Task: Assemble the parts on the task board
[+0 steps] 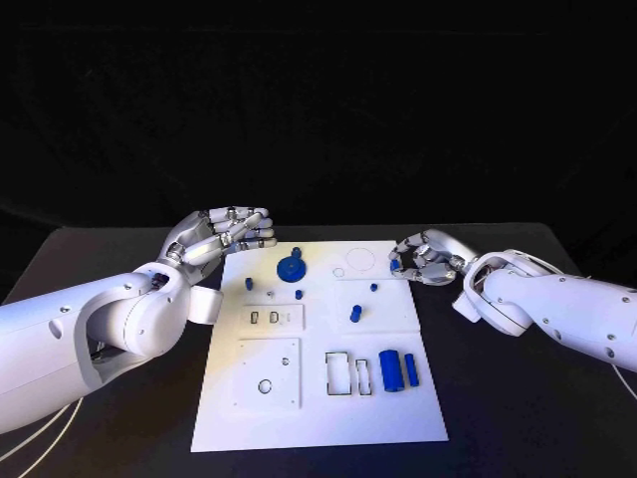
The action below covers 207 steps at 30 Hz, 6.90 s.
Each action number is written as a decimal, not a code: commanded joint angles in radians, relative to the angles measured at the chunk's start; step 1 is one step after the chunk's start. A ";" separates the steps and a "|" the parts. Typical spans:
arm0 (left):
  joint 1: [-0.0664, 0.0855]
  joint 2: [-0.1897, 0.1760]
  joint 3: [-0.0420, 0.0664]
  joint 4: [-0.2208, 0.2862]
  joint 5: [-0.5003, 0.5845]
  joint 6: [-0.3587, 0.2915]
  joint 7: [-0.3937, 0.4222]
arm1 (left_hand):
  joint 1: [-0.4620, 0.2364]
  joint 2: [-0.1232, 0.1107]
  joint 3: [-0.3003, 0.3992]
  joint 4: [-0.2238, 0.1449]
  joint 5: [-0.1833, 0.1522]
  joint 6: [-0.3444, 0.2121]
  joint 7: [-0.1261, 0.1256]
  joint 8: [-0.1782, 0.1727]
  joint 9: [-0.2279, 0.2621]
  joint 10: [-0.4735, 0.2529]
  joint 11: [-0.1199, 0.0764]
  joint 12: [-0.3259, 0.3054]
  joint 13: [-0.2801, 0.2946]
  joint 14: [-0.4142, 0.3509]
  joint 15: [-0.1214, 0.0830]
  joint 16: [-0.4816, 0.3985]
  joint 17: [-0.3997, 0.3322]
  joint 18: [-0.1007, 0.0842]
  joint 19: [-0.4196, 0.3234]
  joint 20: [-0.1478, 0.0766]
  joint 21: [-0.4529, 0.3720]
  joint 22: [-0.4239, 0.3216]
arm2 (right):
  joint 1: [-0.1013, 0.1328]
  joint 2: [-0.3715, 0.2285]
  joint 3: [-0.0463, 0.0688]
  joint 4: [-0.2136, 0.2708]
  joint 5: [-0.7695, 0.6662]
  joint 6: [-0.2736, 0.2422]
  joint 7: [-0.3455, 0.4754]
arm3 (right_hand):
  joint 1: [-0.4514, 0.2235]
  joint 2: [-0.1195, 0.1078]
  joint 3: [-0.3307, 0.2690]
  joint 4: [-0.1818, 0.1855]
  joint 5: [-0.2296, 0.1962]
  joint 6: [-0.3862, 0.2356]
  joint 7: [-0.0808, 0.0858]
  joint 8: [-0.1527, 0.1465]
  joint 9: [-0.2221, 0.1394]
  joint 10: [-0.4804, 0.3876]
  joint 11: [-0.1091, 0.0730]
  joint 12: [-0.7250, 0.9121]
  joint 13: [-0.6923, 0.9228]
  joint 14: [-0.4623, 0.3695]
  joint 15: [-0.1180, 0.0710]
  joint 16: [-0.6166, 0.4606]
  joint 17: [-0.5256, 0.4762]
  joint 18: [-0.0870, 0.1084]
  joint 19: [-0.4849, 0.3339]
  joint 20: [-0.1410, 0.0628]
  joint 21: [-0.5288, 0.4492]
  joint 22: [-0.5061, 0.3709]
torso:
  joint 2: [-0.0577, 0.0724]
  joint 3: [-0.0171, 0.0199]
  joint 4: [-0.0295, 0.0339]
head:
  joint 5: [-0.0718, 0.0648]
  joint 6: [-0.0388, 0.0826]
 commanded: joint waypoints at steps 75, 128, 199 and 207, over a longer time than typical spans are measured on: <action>0.000 0.021 0.000 -0.038 -0.003 0.008 0.000 | -0.012 0.001 0.014 -0.004 0.004 -0.006 0.044 -0.002 0.002 0.002 0.005 -0.002 -0.001 0.009 0.000 -0.013 -0.005 0.014 0.008 0.001 -0.003 -0.001 | 0.070 0.165 -0.001 0.277 -0.289 -0.026 -0.344 | -0.011 0.053 0.048 -0.018 -0.032 0.110 -0.023 0.026 0.010 0.013 -0.014 0.008 0.015 0.069 -0.007 0.003 0.110 -0.012 0.006 -0.004 0.003 0.012 | -0.012 -0.0095 0.0019 | 0.077 -0.020; 0.001 0.016 0.001 -0.041 0.033 -0.034 0.028 | -0.021 -0.004 0.034 -0.019 0.004 -0.010 0.046 -0.004 0.003 -0.004 0.008 -0.002 -0.001 0.011 0.004 -0.033 -0.013 0.010 -0.037 0.014 -0.033 -0.006 | -0.024 0.304 -0.022 0.254 -0.406 -0.057 -0.418 | -0.035 0.049 0.043 -0.011 -0.032 0.107 -0.024 0.024 0.011 0.015 -0.016 0.008 0.017 0.070 -0.010 0.004 0.113 -0.013 0.012 -0.008 0.006 0.017 | -0.011 -0.0067 0.0012 | 0.085 -0.041; 0.001 0.015 0.001 -0.042 0.033 -0.011 0.005 | -0.026 -0.006 0.039 -0.022 0.004 -0.009 0.046 -0.004 0.004 -0.003 0.008 -0.002 0.000 0.015 0.004 -0.036 -0.015 0.012 -0.043 0.016 -0.036 -0.004 | -0.045 0.314 -0.022 0.209 -0.406 -0.040 -0.396 | -0.064 0.008 0.020 -0.019 -0.041 0.063 -0.009 -0.007 0.001 -0.012 -0.003 -0.017 -0.009 0.068 0.000 0.000 0.103 -0.011 0.004 -0.002 -0.010 0.007 | -0.011 -0.0058 -0.0002 | 0.079 -0.048; 0.001 0.015 0.001 -0.043 0.032 -0.007 0.000 | -0.026 -0.006 0.039 -0.022 0.004 -0.009 0.046 -0.004 0.004 -0.003 0.008 -0.002 0.000 0.015 0.004 -0.036 -0.015 0.012 -0.043 0.016 -0.036 -0.004 | -0.045 0.315 -0.022 0.208 -0.406 -0.038 -0.392 | -0.064 0.006 0.017 -0.021 -0.041 0.048 -0.004 -0.016 -0.002 -0.016 0.002 -0.021 -0.013 0.067 0.003 -0.001 0.101 -0.011 0.003 0.001 -0.014 0.005 | -0.011 -0.0055 0.0006 | 0.078 -0.048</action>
